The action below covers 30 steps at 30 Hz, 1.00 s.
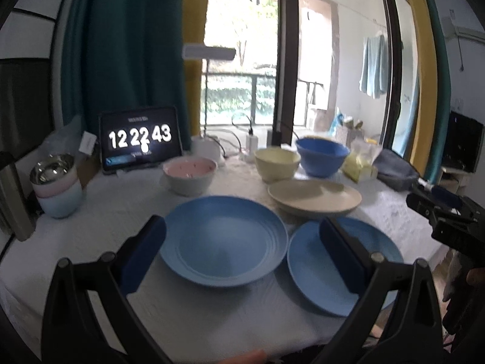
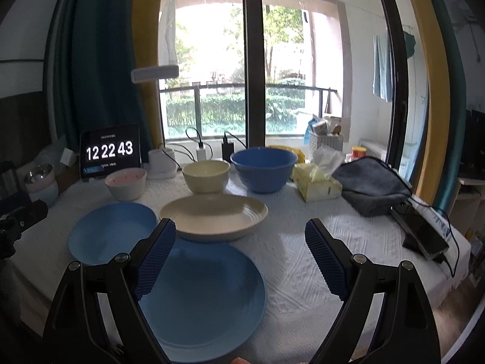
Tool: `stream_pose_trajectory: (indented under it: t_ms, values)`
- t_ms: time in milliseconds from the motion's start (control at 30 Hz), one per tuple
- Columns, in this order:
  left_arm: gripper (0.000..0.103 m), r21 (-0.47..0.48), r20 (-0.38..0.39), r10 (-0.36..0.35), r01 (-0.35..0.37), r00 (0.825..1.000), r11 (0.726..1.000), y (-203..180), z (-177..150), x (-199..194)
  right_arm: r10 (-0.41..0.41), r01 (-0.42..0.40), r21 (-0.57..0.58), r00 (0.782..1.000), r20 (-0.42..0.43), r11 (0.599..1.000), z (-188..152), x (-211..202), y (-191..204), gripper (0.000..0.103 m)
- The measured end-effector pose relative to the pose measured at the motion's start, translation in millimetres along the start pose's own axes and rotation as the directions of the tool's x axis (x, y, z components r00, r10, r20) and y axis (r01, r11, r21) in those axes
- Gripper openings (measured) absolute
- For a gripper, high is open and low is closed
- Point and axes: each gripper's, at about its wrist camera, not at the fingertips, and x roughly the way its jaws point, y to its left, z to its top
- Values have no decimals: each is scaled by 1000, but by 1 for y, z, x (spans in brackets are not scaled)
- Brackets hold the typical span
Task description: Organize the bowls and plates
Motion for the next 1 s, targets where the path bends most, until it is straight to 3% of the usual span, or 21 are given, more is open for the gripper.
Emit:
stream_pose_trajectory:
  t_ms: [433, 500, 633, 700, 1000]
  values:
    - [100, 25, -167, -79, 84, 983, 996, -24, -20, 42, 5, 0, 62, 996, -91, 998, -26, 27, -23, 90]
    - [91, 41, -187, -86, 95, 979, 995, -30, -23, 46, 11, -4, 69, 995, -103, 998, -31, 31, -25, 90]
    - [85, 54, -247, -106, 122, 963, 991, -38, -33, 59, 20, -8, 93, 992, -127, 996, -40, 38, -30, 89]
    - [75, 59, -270, -111, 132, 956, 990, -42, -36, 64, 25, -12, 94, 991, -133, 995, -43, 40, -31, 88]
    - [49, 65, -353, -111, 143, 929, 988, -54, -50, 80, 61, -46, 97, 985, -160, 994, -56, 49, -30, 69]
